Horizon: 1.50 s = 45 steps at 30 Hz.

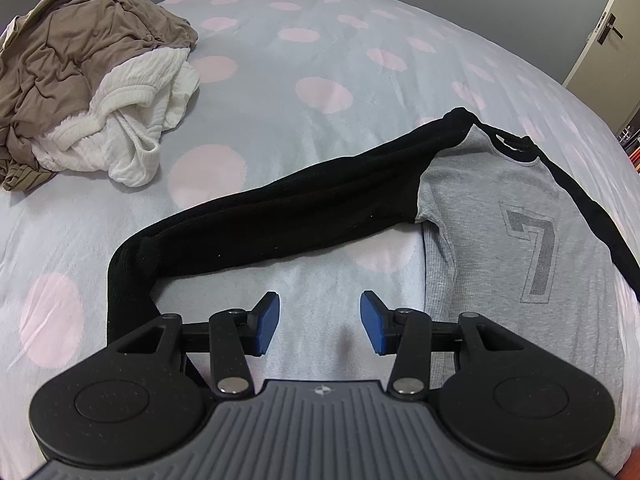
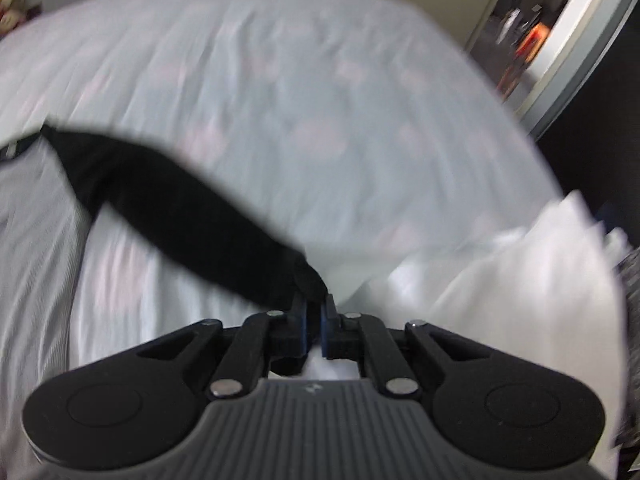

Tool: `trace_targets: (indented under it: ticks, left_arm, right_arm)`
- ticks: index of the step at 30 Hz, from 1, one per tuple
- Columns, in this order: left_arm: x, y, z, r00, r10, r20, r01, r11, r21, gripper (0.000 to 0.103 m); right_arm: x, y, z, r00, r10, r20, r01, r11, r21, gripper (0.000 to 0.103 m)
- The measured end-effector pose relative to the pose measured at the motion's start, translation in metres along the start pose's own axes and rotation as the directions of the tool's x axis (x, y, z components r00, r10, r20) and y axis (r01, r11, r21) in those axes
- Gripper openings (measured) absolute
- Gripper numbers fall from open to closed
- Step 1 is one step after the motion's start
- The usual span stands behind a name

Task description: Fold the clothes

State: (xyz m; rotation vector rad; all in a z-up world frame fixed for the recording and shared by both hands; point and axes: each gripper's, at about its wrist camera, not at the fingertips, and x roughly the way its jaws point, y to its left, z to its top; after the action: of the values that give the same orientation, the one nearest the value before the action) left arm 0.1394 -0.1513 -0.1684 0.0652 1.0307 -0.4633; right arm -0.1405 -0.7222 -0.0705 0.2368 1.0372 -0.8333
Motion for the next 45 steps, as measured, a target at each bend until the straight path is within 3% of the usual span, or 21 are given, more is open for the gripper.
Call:
trace_targets:
  ticks: [5,11,19,22,23,28,31,35,39,41,43,45]
  left_arm:
    - [-0.002,0.003,0.000,1.000,0.006,0.004,-0.006,1.000,-0.013,0.043]
    - [0.002,0.008,0.001,1.000,0.021,0.003,-0.021,0.999,-0.031,0.043]
    - [0.009,0.006,0.012,1.000,0.023,0.013,-0.023,0.999,-0.031,0.043]
    - [0.010,0.006,0.024,1.000,0.020,0.019,-0.020,0.999,-0.032,0.043]
    - [0.011,0.005,0.029,1.000,0.010,0.020,-0.010,1.000,-0.026,0.043]
    - [0.021,-0.009,0.058,0.999,-0.018,0.040,0.015,0.996,0.082,0.045]
    - [0.033,-0.018,0.079,0.998,-0.042,0.042,0.038,0.994,0.103,0.045]
    - [0.057,-0.032,0.101,0.994,-0.104,0.034,0.100,0.989,0.106,0.045]
    - [0.085,-0.048,0.115,0.988,-0.151,0.016,0.147,0.979,0.143,0.045]
    - [0.099,-0.054,0.118,0.990,-0.142,0.006,0.139,0.976,0.168,0.045]
    - [0.111,-0.057,0.120,0.991,-0.136,-0.015,0.137,0.975,0.174,0.042]
    - [0.121,-0.059,0.119,0.988,-0.151,-0.041,0.156,0.972,0.174,0.031]
  right_arm:
    - [0.009,-0.033,0.044,0.991,-0.136,0.005,0.136,0.990,0.045,0.007]
    - [0.054,-0.065,0.058,0.965,-0.252,-0.070,0.258,0.962,0.085,0.007]
    - [0.106,-0.068,0.049,0.959,-0.241,-0.146,0.254,0.965,0.071,0.008]
    - [0.107,-0.061,0.048,0.962,-0.243,-0.123,0.249,0.968,0.038,0.021]
    - [0.107,-0.059,0.048,0.963,-0.243,-0.114,0.248,0.968,0.026,0.033]
    - [0.097,-0.043,0.052,0.970,-0.241,-0.039,0.240,0.970,-0.018,0.035]
    - [0.090,-0.027,0.058,0.977,-0.213,0.027,0.215,0.975,-0.052,0.036]
    - [0.090,0.009,0.066,0.988,-0.146,0.051,0.151,0.982,-0.109,0.037]
    - [0.095,0.051,0.071,0.998,-0.026,0.061,0.035,0.987,-0.154,0.038]
    - [0.099,0.071,0.074,0.997,0.045,0.058,-0.034,0.985,-0.170,0.040]
    - [0.106,0.092,0.076,0.994,0.096,0.046,-0.086,0.978,-0.188,0.042]
    - [0.113,0.113,0.078,0.992,0.122,0.032,-0.112,0.971,-0.213,0.042]
